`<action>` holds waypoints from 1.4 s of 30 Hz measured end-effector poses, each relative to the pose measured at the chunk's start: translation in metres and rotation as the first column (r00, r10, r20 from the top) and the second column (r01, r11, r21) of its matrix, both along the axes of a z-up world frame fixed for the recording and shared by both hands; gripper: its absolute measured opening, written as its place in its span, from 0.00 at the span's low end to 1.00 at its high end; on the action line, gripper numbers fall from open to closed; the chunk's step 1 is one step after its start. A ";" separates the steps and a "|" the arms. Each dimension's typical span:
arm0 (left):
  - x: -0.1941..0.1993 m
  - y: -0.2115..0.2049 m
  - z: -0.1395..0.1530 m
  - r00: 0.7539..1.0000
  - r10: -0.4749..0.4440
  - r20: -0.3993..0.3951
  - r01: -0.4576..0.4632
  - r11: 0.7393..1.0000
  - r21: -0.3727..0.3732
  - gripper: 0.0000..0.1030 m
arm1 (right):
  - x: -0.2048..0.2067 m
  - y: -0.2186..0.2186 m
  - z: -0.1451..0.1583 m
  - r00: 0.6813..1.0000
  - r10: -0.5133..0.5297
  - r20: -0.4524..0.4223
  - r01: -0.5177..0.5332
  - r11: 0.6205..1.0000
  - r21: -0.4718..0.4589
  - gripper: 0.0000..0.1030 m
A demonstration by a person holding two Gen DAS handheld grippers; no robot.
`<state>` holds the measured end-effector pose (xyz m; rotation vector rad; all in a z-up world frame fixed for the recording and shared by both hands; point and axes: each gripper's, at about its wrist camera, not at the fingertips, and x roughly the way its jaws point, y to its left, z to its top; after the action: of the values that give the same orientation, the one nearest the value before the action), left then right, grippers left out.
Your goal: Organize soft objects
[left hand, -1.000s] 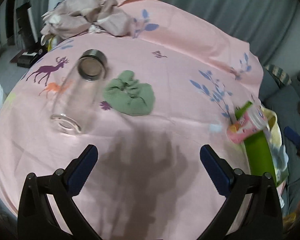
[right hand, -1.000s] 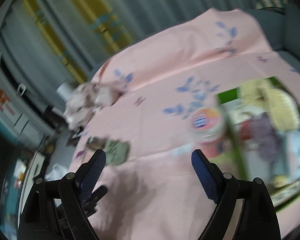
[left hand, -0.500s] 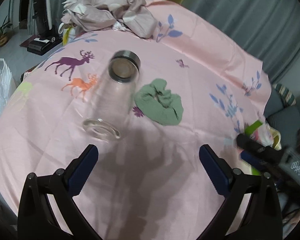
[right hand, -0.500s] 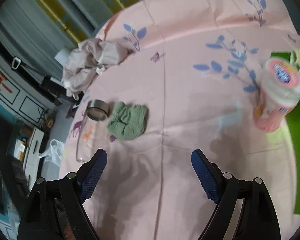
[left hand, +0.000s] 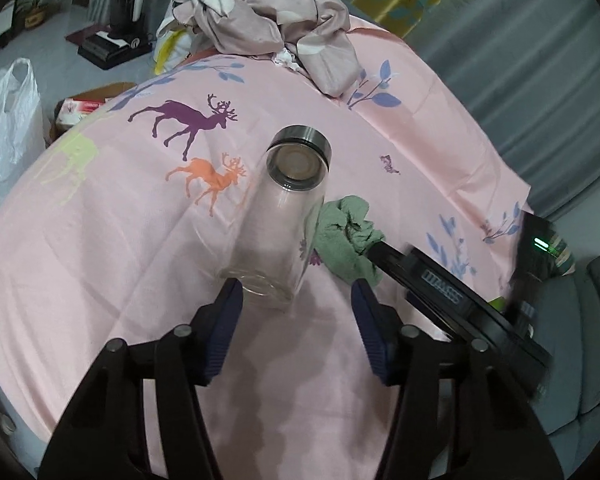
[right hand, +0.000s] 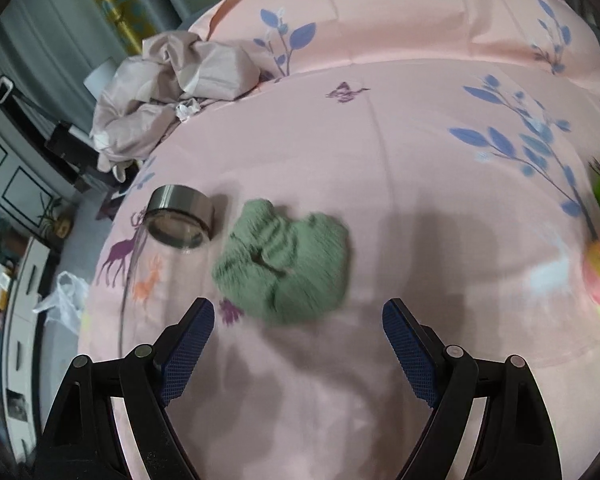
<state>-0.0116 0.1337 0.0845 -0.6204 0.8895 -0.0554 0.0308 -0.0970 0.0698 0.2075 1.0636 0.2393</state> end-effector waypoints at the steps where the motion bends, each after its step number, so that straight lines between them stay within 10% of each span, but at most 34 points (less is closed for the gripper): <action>1: 0.000 0.002 0.001 1.000 0.001 0.005 -0.001 1.000 -0.001 0.51 | 0.008 0.006 -0.006 1.000 0.001 -0.011 -0.001 1.000 -0.004 0.85; 7: 0.003 0.005 0.001 1.000 -0.008 0.005 0.008 1.000 0.016 0.47 | 0.032 0.020 -0.036 1.000 0.005 -0.023 -0.007 0.996 -0.088 0.73; 11: 0.005 0.003 0.000 1.000 -0.019 0.001 0.019 1.000 0.008 0.47 | 0.024 0.021 -0.039 0.996 -0.014 0.091 0.034 0.974 -0.223 0.17; 14: 0.004 -0.001 0.002 0.999 -0.033 0.007 0.032 0.999 0.013 0.47 | 0.020 0.010 -0.036 0.995 -0.028 0.092 0.044 0.984 -0.173 0.12; 25: 0.000 -0.013 0.005 0.998 -0.059 0.013 0.059 0.997 0.045 0.47 | -0.026 -0.045 0.027 0.999 0.010 0.049 -0.006 0.997 -0.081 0.11; 35: -0.002 -0.049 0.000 0.987 -0.159 -0.012 0.159 0.985 0.066 0.47 | -0.052 -0.074 0.007 0.986 0.078 -0.150 -0.088 0.994 -0.058 0.12; 42: -0.003 -0.079 -0.008 0.965 -0.261 -0.029 0.262 0.963 0.056 0.49 | -0.067 -0.109 0.036 1.000 0.026 -0.004 -0.026 0.999 -0.027 0.71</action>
<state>-0.0151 0.0545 0.0768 -0.4453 0.9865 -0.2599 -0.0363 -0.2056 0.1061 0.1701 1.0733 0.2482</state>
